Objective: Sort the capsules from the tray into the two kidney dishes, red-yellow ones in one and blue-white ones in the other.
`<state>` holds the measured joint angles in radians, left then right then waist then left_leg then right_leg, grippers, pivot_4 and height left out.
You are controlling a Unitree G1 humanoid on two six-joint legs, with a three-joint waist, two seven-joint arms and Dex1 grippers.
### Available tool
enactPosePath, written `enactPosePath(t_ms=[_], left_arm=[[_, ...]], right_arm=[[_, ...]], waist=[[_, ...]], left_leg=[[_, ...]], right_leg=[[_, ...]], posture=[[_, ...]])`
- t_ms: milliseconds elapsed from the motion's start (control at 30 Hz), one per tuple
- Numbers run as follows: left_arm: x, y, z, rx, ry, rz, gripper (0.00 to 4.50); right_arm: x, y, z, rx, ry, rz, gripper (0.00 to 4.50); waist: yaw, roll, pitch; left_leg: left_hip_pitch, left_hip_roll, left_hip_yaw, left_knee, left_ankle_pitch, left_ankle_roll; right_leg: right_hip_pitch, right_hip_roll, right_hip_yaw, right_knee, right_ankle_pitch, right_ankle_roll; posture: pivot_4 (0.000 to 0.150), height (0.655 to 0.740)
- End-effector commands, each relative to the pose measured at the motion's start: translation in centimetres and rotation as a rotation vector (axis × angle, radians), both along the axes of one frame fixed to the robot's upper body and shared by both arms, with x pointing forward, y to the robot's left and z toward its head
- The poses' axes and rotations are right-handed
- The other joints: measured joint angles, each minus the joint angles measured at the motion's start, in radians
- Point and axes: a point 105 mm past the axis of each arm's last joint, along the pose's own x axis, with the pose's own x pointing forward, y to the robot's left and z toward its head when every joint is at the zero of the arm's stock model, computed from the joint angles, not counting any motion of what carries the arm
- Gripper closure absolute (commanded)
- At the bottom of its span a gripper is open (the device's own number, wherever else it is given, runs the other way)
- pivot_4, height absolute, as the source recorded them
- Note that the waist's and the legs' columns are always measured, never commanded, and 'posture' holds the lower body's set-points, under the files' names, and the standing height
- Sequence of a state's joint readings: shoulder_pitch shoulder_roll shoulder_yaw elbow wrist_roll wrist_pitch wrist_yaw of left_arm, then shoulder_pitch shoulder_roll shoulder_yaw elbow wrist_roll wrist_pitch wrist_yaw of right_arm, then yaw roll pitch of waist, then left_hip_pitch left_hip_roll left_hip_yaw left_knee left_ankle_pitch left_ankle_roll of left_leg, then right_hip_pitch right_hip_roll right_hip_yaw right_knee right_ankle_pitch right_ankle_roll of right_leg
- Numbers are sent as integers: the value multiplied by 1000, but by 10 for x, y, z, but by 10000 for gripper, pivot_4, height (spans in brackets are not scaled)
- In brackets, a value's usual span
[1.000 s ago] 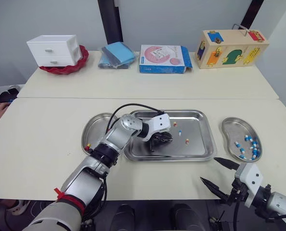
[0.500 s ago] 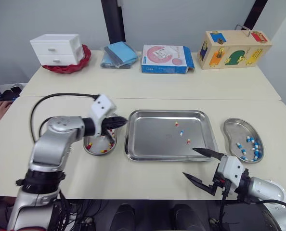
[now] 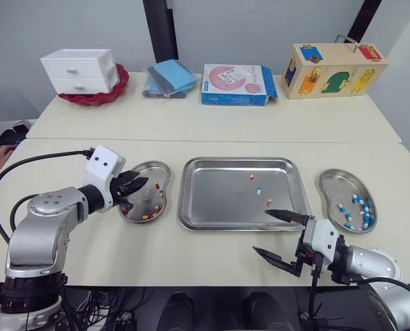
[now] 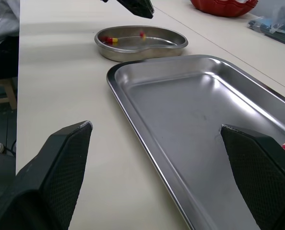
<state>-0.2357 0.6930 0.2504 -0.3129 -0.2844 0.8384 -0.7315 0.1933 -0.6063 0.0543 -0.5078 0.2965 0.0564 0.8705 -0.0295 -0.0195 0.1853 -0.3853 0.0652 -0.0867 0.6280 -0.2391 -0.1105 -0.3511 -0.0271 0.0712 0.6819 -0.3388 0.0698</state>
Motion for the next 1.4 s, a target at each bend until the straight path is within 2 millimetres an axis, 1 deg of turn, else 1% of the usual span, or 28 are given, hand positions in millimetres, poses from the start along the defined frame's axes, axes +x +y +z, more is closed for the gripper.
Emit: enactPosePath(t_ms=[33, 200, 333, 400, 467, 533, 667, 767, 900, 1000, 1133, 1200, 1300, 1400], left_arm=[[-4, 3, 16, 15, -55, -4, 16920], [-9, 5, 21, 11, -62, -16, 732], [-24, 0, 17, -41, -13, -99, 281], [-31, 0, 19, -105, 12, -132, 281], [-37, 0, 26, -180, 28, -168, 281], [-40, 0, 33, -209, 22, -191, 281], [-47, 3, 39, -257, 30, -219, 281], [-54, 8, 40, -296, 32, -233, 281], [-54, 16, 38, -301, -13, -201, 281], [-54, 25, 26, -220, -33, -148, 281], [-65, 34, 12, -130, -51, -116, 281], [-73, 43, 2, -90, -47, -91, 281], [-88, 57, -15, -52, -18, -54, 281], [-105, 71, -30, -22, 24, -21, 281]], right_arm=[[0, 0, 8, 8, -25, 5, 0], [2, -1, 7, 5, -21, 0, 0], [4, 0, 6, 2, -21, 1, 0], [5, -1, 6, -2, -22, -2, 0], [5, -3, 5, -9, -21, -8, 0], [5, -4, 5, -12, -20, -12, 0], [3, -5, 4, -9, -14, -27, 0], [2, -7, 5, -2, -7, -45, 0], [0, -12, 8, -6, -4, -65, 0], [-4, -27, 14, -24, 7, -112, 0], [-11, -61, 20, -55, 68, -212, 0], [-15, -79, 22, -61, 118, -249, 0], [-14, -108, 27, -72, 156, -326, 0], [-22, -141, 21, -159, 213, -371, 0]], waist=[[0, 0, 0], [0, 0, 0], [-1, 0, 0], [-1, 0, 0], [-1, 0, 0], [-1, 0, 0], [-1, 0, 0], [-2, 0, 0], [-2, 0, 0], [0, 0, 0], [0, -1, 0], [0, 0, 0], [-3, -1, 0], [-2, -1, 0]], left_leg=[[0, 0, 0, 0, 0, 0], [0, 0, 0, 0, 0, 0], [0, 0, 0, 0, 0, 0], [0, 0, 0, 0, 0, 0], [0, 0, 0, 0, 0, 0], [0, 0, 0, 0, 0, 0], [0, 0, 0, 0, 0, 0], [0, 0, 0, 0, 0, 0], [0, 0, 0, 0, 0, 0], [0, 0, 0, 0, 0, 0], [0, 0, 1, -1, 0, 0], [0, 0, 1, -1, 0, 0], [0, 0, 2, -1, 0, 0], [1, 0, 3, -1, 0, 0]], right_leg=[[0, 0, 0, 0, 0, 0], [0, 0, 0, 0, 0, 0], [0, 0, 0, 0, 0, 0], [0, 0, 0, 0, 0, 0], [0, 0, 0, 0, 0, 0], [0, 0, 0, 0, 0, 0], [0, 0, 0, 0, 0, 0], [0, 0, 0, 0, 0, 0], [-1, 0, 0, 0, 0, 0], [0, 0, 0, 0, 0, 0], [0, -1, 1, -1, 0, 0], [0, -1, 1, -1, 0, 0], [0, -1, 1, -1, 0, -1], [0, -1, 2, -1, -1, -1]], posture=[[1500, 7400], [1500, 7400], [1500, 7400], [1500, 7400], [1500, 7400], [1500, 7400], [1500, 7400], [1500, 7400], [1500, 7400], [1500, 7400], [1500, 7400], [1500, 7400], [1500, 7400], [1500, 7400]])
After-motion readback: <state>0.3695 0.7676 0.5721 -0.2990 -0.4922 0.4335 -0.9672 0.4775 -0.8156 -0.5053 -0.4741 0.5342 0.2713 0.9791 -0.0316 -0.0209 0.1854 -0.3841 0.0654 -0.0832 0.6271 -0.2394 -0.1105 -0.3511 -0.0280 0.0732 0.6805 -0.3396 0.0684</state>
